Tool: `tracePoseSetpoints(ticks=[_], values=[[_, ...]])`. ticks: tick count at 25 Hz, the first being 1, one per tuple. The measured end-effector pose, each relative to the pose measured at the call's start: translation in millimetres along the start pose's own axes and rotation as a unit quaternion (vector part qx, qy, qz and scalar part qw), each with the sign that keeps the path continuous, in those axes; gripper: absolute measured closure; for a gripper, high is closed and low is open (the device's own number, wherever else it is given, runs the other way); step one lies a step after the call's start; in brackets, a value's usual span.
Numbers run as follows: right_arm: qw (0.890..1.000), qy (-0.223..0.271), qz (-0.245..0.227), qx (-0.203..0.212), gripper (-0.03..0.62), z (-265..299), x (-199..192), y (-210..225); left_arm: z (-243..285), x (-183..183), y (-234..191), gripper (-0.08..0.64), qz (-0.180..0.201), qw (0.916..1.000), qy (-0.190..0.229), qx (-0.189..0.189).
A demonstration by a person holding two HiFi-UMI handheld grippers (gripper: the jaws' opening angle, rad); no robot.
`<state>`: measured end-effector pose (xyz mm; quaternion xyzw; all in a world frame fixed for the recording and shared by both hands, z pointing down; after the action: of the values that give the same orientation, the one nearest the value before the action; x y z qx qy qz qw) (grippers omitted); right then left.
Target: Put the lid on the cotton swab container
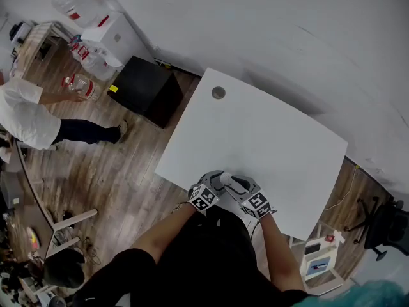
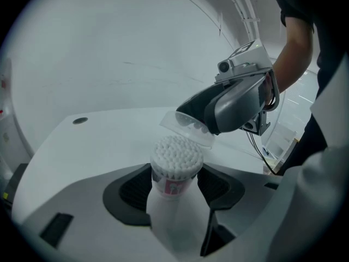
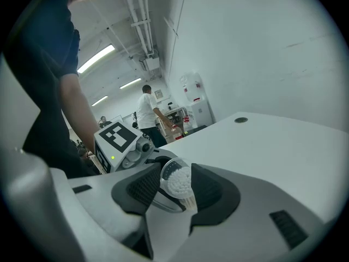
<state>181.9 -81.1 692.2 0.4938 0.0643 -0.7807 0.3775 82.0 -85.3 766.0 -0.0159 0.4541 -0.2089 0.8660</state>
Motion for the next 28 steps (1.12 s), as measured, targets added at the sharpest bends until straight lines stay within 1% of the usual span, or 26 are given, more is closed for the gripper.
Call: tracePoseSetpoints(ticks=[2,5,8,12,20,22,26,28], values=[[1.000,-0.005,0.003,0.000,0.399,3,0,0,0,-1,-1,0.293,-0.001,1.0000,0.001,-0.003],[1.000,-0.012,0.003,-0.008,0.431,7,-1,1,-1,0,0,0.293,-0.002,1.0000,0.003,-0.006],[0.999,-0.028,-0.010,-0.015,0.433,12,-1,-1,0,-1,0,0.293,-0.001,1.0000,0.001,-0.006],[0.999,-0.037,-0.017,-0.025,0.471,19,1,-2,-1,-3,0,0.293,-0.004,1.0000,0.002,-0.005],[0.997,-0.050,-0.038,-0.042,0.488,21,-1,-4,2,-4,2,0.293,-0.007,0.9999,0.005,-0.008],[0.996,-0.056,-0.049,-0.051,0.494,23,-1,-5,2,-4,1,0.293,-0.010,0.9999,0.005,-0.006],[0.991,-0.071,-0.095,-0.069,0.506,23,1,-10,1,-3,3,0.293,-0.012,0.9999,0.006,-0.001],[0.989,-0.075,-0.102,-0.075,0.508,23,2,-11,1,-3,5,0.293,-0.011,0.9999,0.008,0.001]])
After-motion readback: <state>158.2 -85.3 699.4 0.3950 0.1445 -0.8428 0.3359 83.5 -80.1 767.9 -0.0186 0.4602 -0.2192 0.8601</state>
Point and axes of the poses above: the fingertips, and each gripper's own axes: z forward along the fingers, y to its right, x out of its top, the point moved 7 cm from there along -z, backward along the fingers, and after that the axes turned 8 degrees about -x, right-handed, at the moved point
